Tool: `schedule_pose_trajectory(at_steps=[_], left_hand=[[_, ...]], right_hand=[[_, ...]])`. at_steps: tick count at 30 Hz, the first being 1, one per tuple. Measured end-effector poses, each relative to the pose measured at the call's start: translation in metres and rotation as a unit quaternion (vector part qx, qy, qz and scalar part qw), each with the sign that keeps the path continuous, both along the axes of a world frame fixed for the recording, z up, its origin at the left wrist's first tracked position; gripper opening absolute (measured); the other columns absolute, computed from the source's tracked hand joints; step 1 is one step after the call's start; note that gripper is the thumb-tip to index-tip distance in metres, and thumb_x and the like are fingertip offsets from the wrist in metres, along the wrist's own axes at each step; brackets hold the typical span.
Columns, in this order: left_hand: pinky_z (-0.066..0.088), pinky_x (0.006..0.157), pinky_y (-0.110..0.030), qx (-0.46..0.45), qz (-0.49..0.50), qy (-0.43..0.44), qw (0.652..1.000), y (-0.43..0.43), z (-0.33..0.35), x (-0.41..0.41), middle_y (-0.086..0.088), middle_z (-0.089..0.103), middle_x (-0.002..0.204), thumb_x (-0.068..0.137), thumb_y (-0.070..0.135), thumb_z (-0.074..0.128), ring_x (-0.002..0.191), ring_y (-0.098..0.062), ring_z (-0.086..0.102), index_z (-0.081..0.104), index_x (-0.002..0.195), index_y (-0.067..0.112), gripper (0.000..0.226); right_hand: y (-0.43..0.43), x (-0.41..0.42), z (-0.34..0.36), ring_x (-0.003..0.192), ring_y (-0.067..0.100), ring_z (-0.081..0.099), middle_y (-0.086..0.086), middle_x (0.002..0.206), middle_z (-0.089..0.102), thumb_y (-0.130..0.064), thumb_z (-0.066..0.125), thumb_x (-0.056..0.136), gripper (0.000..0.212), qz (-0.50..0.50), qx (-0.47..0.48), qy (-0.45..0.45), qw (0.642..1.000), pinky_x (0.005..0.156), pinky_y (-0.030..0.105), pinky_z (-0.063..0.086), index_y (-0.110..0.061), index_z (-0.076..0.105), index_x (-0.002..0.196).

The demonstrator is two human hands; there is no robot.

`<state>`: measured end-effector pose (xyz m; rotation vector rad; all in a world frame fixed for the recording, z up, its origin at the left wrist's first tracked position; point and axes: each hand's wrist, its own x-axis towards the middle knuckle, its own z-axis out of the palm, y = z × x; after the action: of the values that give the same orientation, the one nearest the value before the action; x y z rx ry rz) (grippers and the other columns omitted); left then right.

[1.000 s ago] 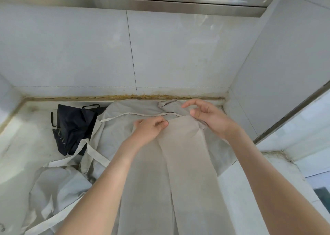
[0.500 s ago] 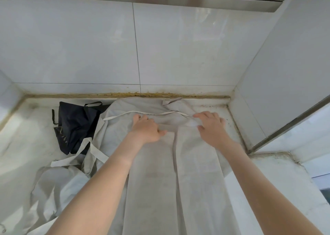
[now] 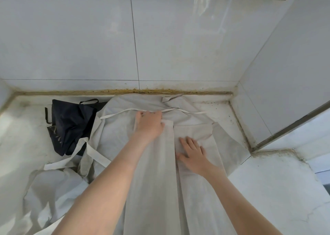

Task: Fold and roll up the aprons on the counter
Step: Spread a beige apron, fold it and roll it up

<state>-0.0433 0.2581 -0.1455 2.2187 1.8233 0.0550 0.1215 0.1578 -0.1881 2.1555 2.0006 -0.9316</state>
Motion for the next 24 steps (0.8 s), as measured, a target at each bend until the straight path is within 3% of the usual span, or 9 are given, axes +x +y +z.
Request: schedule_pose_trajectory(at_steps=[2, 4, 8, 11, 14, 16, 19, 21, 24], left_hand=[[0.019, 0.102, -0.038, 0.087, 0.039, -0.005, 0.995, -0.007, -0.006, 0.0, -0.001, 0.053, 0.126, 0.095, 0.023, 0.045, 0.121, -0.021, 0.042, 0.045, 0.123, 0.018, 0.029], [0.015, 0.104, -0.037, 0.132, 0.0, -0.037, 0.991, -0.022, -0.01, 0.002, -0.003, 0.041, 0.141, 0.093, 0.021, 0.048, 0.131, -0.022, 0.034, 0.042, 0.133, 0.018, 0.04], [0.014, 0.107, -0.035, 0.15, -0.288, -0.081, 0.942, -0.054, -0.023, 0.001, -0.003, 0.042, 0.147, 0.09, 0.024, 0.045, 0.135, -0.022, 0.039, 0.055, 0.128, 0.018, 0.039], [0.003, 0.117, -0.037, 0.04, -0.327, 0.001, 0.944, -0.068, -0.035, -0.012, 0.001, 0.014, 0.16, 0.093, 0.044, 0.046, 0.147, -0.015, 0.011, 0.031, 0.148, 0.022, 0.061], [-0.01, 0.118, -0.036, -0.036, -0.295, 0.113, 0.948, -0.077, -0.048, -0.027, 0.0, -0.008, 0.161, 0.095, 0.06, 0.033, 0.148, -0.013, -0.009, 0.0, 0.154, 0.024, 0.077], [-0.014, 0.117, -0.034, -0.053, -0.268, 0.116, 0.955, -0.081, -0.055, -0.03, -0.001, -0.012, 0.161, 0.096, 0.061, 0.028, 0.147, -0.012, -0.013, -0.006, 0.153, 0.025, 0.076], [-0.013, 0.117, -0.034, -0.067, -0.24, 0.118, 0.961, -0.088, -0.058, -0.028, 0.0, -0.015, 0.16, 0.097, 0.059, 0.025, 0.147, -0.012, -0.015, -0.011, 0.152, 0.026, 0.074], [-0.013, 0.117, -0.034, -0.076, -0.222, 0.114, 0.965, -0.091, -0.056, -0.027, 0.0, -0.014, 0.16, 0.098, 0.057, 0.026, 0.147, -0.013, -0.013, -0.011, 0.152, 0.024, 0.073], [-0.007, 0.117, -0.036, -0.07, -0.176, 0.077, 0.979, -0.098, -0.045, -0.017, -0.002, 0.0, 0.161, 0.098, 0.054, 0.031, 0.148, -0.015, -0.001, 0.0, 0.153, 0.021, 0.072]], right_hand=[[-0.002, -0.004, -0.005, 0.146, 0.015, -0.016, -0.004, 0.16, -0.013, -0.047, 0.032, 0.1, 0.066, 0.001, 0.0, -0.01, 1.0, 0.117, 0.041, -0.01, -0.032, -0.007, 0.151], [-0.006, -0.006, -0.009, 0.145, 0.015, -0.02, -0.003, 0.159, -0.018, -0.047, 0.029, 0.1, 0.067, 0.011, 0.004, -0.031, 0.999, 0.116, 0.043, -0.012, -0.031, -0.013, 0.15], [-0.004, -0.006, -0.013, 0.144, 0.016, -0.023, -0.005, 0.158, -0.021, -0.048, 0.028, 0.101, 0.067, 0.042, 0.012, -0.045, 0.998, 0.115, 0.044, -0.015, -0.028, -0.013, 0.151], [0.006, -0.002, -0.014, 0.144, 0.016, -0.022, -0.009, 0.158, -0.019, -0.046, 0.035, 0.099, 0.073, 0.098, 0.0, -0.048, 0.994, 0.115, 0.045, -0.016, -0.026, -0.011, 0.151], [0.007, 0.003, -0.015, 0.147, 0.014, -0.01, -0.012, 0.159, -0.001, -0.038, 0.044, 0.098, 0.067, 0.087, 0.03, 0.046, 0.995, 0.116, 0.039, -0.011, -0.028, 0.006, 0.152], [-0.001, 0.008, -0.014, 0.147, 0.023, 0.011, -0.003, 0.155, 0.019, -0.025, 0.05, 0.094, 0.062, 0.024, 0.111, 0.111, 0.987, 0.118, 0.034, 0.002, -0.014, 0.024, 0.15], [-0.019, 0.023, -0.011, 0.127, 0.037, 0.039, 0.017, 0.139, 0.043, -0.006, 0.055, 0.086, 0.058, -0.154, 0.203, 0.019, 0.967, 0.108, 0.04, 0.028, -0.001, 0.039, 0.141], [-0.029, 0.038, -0.01, 0.114, 0.04, 0.045, 0.023, 0.121, 0.052, -0.004, 0.057, 0.082, 0.048, -0.249, 0.183, -0.01, 0.951, 0.098, 0.043, 0.033, 0.004, 0.046, 0.128], [-0.041, 0.057, 0.002, 0.094, 0.035, 0.055, 0.018, 0.094, 0.06, -0.008, 0.055, 0.084, 0.015, -0.319, 0.095, 0.077, 0.94, 0.079, 0.038, 0.042, 0.0, 0.056, 0.097]])
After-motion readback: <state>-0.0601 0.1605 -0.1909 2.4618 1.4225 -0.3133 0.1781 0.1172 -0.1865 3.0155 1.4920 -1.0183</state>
